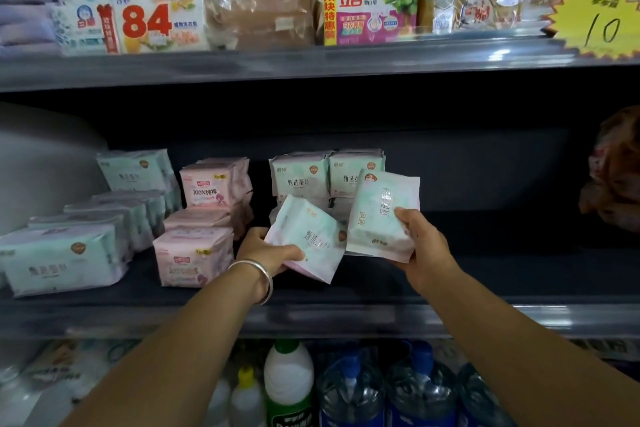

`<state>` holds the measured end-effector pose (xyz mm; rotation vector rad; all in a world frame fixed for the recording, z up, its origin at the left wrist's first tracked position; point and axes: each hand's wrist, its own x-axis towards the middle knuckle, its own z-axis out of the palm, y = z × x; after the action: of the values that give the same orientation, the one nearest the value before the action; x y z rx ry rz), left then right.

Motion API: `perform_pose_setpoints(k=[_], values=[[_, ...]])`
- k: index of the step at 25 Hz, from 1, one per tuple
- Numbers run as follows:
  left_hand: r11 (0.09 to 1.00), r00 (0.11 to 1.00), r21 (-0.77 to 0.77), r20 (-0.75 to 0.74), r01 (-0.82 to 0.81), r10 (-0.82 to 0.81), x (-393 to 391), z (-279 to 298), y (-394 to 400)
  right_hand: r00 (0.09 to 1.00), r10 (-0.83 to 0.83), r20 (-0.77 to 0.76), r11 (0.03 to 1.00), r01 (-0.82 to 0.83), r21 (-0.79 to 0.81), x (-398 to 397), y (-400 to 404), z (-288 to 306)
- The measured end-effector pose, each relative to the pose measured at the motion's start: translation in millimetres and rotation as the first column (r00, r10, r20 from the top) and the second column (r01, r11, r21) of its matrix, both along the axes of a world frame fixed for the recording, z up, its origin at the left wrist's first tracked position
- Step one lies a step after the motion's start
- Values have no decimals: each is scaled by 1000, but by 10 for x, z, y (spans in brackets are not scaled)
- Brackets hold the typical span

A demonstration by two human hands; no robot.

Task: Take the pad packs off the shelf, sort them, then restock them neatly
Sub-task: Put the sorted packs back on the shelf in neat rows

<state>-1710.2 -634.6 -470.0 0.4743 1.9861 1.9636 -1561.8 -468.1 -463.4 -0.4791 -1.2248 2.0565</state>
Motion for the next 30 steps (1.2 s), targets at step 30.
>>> perform_pose_setpoints(k=[30], values=[[785,701,-619,-542,40,-463,527,608,690,988,127,90,950,-148,276,289,431,-68]])
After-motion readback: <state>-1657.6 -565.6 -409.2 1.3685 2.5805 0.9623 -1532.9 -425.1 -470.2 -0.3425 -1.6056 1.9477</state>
